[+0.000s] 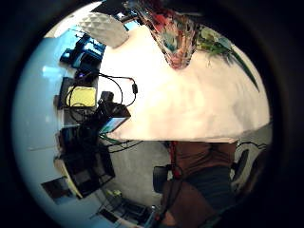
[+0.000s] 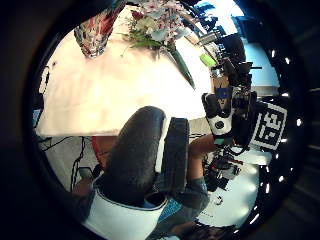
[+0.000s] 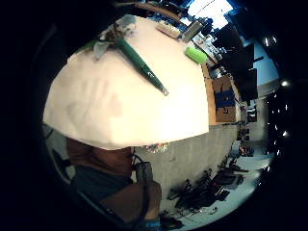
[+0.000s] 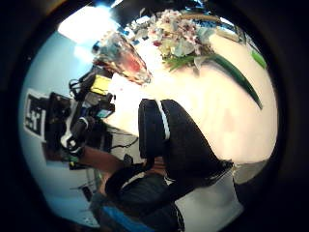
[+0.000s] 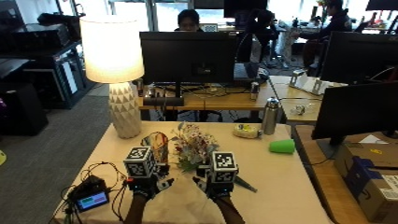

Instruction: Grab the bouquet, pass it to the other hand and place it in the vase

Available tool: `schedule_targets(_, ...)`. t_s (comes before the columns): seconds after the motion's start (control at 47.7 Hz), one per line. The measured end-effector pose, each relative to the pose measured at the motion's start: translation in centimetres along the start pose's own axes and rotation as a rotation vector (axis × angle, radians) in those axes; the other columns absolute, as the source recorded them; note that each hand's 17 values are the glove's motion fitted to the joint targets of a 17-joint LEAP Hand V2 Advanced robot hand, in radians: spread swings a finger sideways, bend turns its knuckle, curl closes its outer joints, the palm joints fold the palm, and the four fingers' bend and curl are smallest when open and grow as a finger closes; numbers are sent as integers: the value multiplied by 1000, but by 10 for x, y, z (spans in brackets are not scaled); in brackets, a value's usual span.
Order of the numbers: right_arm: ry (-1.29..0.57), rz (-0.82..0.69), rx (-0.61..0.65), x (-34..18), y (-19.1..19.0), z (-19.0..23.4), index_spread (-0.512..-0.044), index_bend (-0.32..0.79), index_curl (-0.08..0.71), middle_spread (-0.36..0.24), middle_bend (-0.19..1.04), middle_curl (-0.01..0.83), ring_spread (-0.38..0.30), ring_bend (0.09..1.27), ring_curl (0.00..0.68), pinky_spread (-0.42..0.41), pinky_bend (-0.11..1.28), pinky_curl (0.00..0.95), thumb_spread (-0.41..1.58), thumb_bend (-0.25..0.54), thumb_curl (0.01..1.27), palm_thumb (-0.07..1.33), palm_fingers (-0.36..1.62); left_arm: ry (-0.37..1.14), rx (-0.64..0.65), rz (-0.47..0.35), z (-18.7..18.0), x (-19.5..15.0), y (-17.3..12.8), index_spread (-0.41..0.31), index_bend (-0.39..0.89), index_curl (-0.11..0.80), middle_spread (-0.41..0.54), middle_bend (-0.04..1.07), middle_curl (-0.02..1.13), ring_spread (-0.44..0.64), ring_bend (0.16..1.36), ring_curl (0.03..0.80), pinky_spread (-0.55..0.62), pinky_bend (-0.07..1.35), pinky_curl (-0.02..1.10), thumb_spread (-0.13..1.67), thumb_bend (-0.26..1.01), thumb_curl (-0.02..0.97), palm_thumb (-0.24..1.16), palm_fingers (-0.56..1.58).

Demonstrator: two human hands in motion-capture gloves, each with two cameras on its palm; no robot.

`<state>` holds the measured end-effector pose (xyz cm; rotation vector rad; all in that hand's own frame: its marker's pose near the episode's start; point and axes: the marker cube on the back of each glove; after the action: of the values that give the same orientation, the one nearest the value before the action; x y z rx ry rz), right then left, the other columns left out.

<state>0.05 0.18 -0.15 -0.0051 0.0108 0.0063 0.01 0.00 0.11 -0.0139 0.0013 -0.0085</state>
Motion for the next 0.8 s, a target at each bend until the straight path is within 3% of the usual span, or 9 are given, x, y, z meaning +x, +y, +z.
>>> schedule_targets(0.105, 7, 1, -1, 1, 0, 0, -259, 153, 99, 31, 218, 99, 121, 274, 94, 228, 432, 156, 713, 171, 88, 293, 315, 2, -17, -6, -1, 2, 3, -81, 158, 94, 41, 193, 107, 238, 456, 129, 317, 291, 102, 647, 4, 60, 50, 317)
schedule_targets(0.252, -12, -7, 9, -4, 2, -3, -326, 150, 152, 40, 218, 157, 160, 283, 134, 291, 447, 212, 979, 149, 132, 311, 282, 5, -7, -6, -5, 5, 6, -102, 158, 152, 52, 190, 164, 316, 491, 171, 412, 297, 153, 871, -15, 111, 47, 284)
schedule_targets(0.462, -25, -25, 21, -7, 0, -1, -357, 148, 195, 44, 212, 216, 183, 292, 167, 323, 449, 255, 1136, 101, 180, 325, 259, 12, -13, -7, -1, 2, 1, -112, 157, 209, 58, 188, 216, 359, 514, 198, 462, 299, 199, 997, -21, 164, 34, 256)
schedule_targets(0.797, -8, -16, 10, -7, 5, -4, -367, 146, 235, 46, 199, 276, 193, 296, 205, 335, 445, 298, 1207, 26, 232, 352, 240, 15, -29, -13, 0, 4, 1, -115, 155, 260, 60, 187, 265, 382, 531, 223, 483, 301, 249, 1051, -23, 217, 19, 227)
